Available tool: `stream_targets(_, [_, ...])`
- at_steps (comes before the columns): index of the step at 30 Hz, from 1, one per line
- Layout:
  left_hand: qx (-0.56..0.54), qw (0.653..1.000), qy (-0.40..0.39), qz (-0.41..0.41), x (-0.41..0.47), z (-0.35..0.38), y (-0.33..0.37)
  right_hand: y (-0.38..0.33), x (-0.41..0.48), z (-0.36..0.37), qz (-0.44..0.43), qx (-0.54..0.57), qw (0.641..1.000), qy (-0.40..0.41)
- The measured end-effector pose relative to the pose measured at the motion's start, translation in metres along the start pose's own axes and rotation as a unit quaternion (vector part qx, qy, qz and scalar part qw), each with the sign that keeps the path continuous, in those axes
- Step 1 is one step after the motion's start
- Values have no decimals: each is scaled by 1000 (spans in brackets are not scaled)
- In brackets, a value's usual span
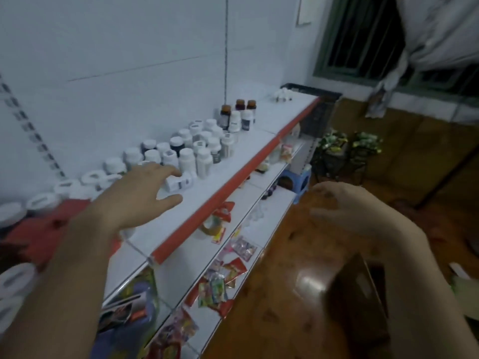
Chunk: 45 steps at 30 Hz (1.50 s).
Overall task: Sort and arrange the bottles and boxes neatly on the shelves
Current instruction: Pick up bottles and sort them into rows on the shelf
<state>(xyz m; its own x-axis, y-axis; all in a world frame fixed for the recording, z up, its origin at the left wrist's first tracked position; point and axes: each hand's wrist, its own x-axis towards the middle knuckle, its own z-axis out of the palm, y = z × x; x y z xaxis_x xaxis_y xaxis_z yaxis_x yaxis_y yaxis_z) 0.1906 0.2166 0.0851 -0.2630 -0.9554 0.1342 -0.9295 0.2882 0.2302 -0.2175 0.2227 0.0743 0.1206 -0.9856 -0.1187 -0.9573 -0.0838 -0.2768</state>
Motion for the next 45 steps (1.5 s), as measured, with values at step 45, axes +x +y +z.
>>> stream_targets(45, [-142, 976, -167, -15, 861, 263, 268, 501, 677, -156, 27, 98, 992, -74])
